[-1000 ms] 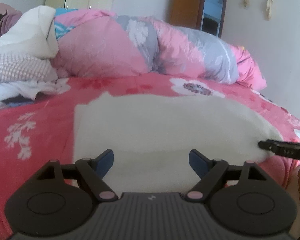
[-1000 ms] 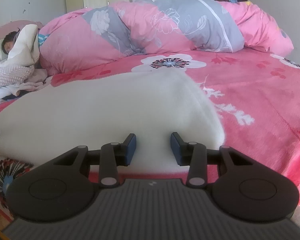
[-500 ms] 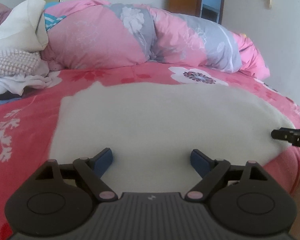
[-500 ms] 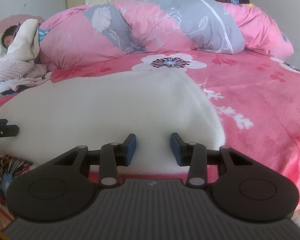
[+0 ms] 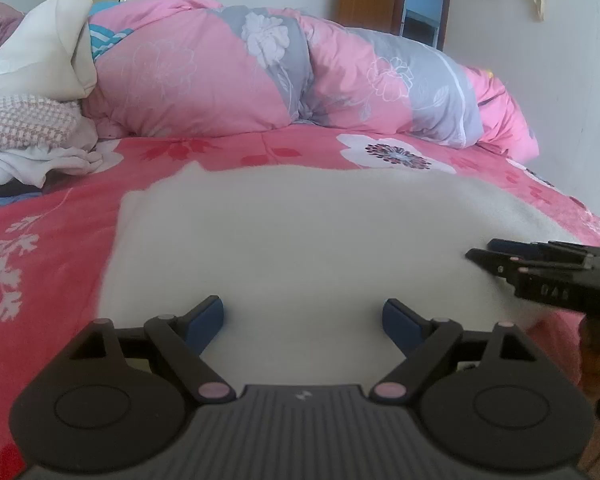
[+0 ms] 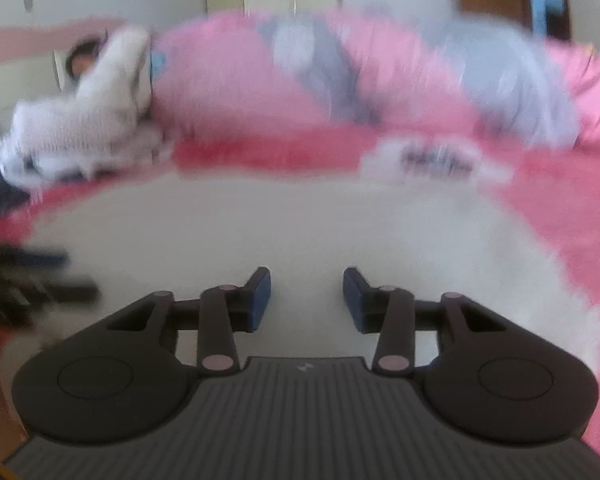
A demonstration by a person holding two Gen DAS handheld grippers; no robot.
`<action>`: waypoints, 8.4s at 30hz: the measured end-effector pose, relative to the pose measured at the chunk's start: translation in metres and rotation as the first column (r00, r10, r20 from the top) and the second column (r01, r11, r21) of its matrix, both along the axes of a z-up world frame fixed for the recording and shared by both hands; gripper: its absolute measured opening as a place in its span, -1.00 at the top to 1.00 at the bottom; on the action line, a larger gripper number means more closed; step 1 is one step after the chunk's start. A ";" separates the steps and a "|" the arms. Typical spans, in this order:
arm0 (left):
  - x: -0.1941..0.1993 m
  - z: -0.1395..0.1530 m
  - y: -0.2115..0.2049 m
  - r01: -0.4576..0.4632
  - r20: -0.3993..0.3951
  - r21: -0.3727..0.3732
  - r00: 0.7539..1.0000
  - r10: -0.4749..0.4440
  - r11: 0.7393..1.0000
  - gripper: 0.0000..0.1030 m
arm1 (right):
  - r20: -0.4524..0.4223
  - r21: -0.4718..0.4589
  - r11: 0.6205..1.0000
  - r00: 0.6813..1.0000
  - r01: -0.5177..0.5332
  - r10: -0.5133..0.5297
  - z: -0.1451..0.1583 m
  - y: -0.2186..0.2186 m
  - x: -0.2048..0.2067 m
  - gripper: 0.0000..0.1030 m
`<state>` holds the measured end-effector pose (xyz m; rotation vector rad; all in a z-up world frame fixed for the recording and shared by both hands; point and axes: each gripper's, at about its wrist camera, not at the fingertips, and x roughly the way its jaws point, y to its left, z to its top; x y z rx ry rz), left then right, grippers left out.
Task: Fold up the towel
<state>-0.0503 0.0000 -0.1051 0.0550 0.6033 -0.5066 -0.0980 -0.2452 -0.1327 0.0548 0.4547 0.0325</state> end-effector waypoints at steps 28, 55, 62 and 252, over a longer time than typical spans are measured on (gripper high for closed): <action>0.035 0.005 -0.039 0.042 -0.007 0.008 0.999 -0.042 0.999 -0.73 | 0.029 -0.003 1.000 1.000 -0.011 0.011 -0.012 0.002 -0.002 0.20; 0.046 0.009 -0.039 0.021 -0.096 0.000 0.995 -0.021 1.000 -0.78 | -0.114 -0.050 0.999 0.993 0.011 -0.017 0.017 0.002 0.043 -0.03; 0.047 0.009 -0.044 0.012 -0.097 0.026 0.995 -0.009 1.000 -0.82 | -0.074 -0.027 1.000 0.997 0.013 -0.015 0.037 -0.005 0.066 -0.03; 0.120 0.009 0.055 -0.044 -0.060 -0.174 0.998 0.034 0.984 -0.53 | -0.344 0.219 0.939 0.921 0.266 -0.180 0.016 -0.094 0.179 0.53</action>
